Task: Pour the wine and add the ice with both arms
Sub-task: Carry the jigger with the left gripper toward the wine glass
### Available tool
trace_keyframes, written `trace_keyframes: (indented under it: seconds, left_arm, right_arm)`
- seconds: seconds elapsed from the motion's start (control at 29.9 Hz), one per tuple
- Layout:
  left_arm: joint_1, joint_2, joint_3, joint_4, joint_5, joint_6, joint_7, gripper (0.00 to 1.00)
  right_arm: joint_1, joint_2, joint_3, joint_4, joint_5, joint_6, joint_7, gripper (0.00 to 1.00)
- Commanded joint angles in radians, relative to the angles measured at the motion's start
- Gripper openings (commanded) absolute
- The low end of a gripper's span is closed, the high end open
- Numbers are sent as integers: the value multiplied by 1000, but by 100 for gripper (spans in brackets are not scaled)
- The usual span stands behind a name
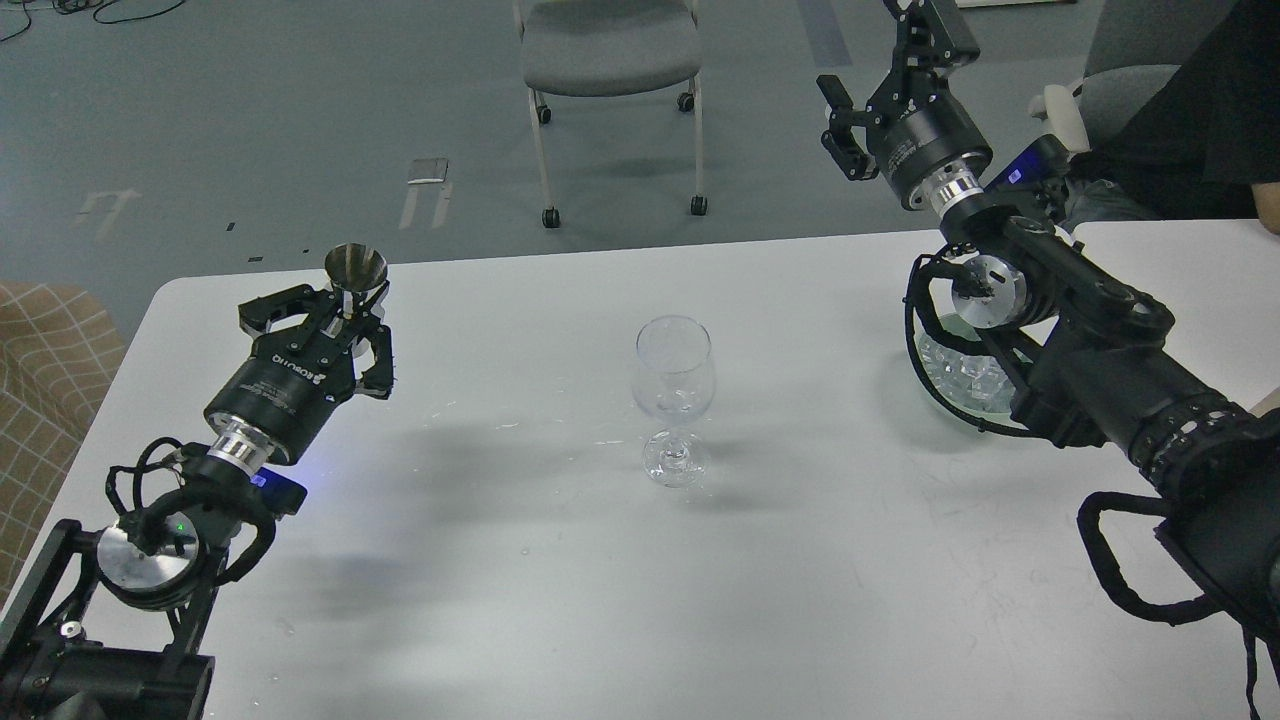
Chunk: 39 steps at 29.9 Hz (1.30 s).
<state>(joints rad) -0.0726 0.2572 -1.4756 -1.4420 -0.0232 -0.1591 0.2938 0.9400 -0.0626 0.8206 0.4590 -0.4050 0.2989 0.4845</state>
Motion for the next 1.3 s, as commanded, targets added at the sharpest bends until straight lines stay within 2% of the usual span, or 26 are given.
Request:
trace_keyframes:
  seconds: [0.0,0.2,0.33,0.63,0.77,0.9,1.14,1.27]
  left_arm:
    - [-1,22,0,-32,5,26,8,0]
    - [4,89,50,-67,6,33,21,0]
    - [8,125,87,-127,41,96,22,0]
    - [4,129,112,-221,91,185,65,0]
    - [2,142,141,-256,135,213,70,0]
    - [0,149,161,-293,144,256,97,0]
    - [-19,151,169,-310,167,285,114,0]
    - [-73,152,218,-310,174,308,119,0]
  right_arm:
    - [-18,-2,0,-2,0,2,4,100]
    - [-27,0,-1,1,-2,2,4,100]
    - [-41,1,-3,4,-5,2,4,100]
    - [-67,4,-5,20,-12,2,4,100]
    - [-75,6,-6,26,-12,2,4,100]
    - [-86,6,-6,49,-14,2,4,100]
    - [-87,6,-6,53,-14,2,4,100]
    - [-90,6,-6,55,-14,2,4,100]
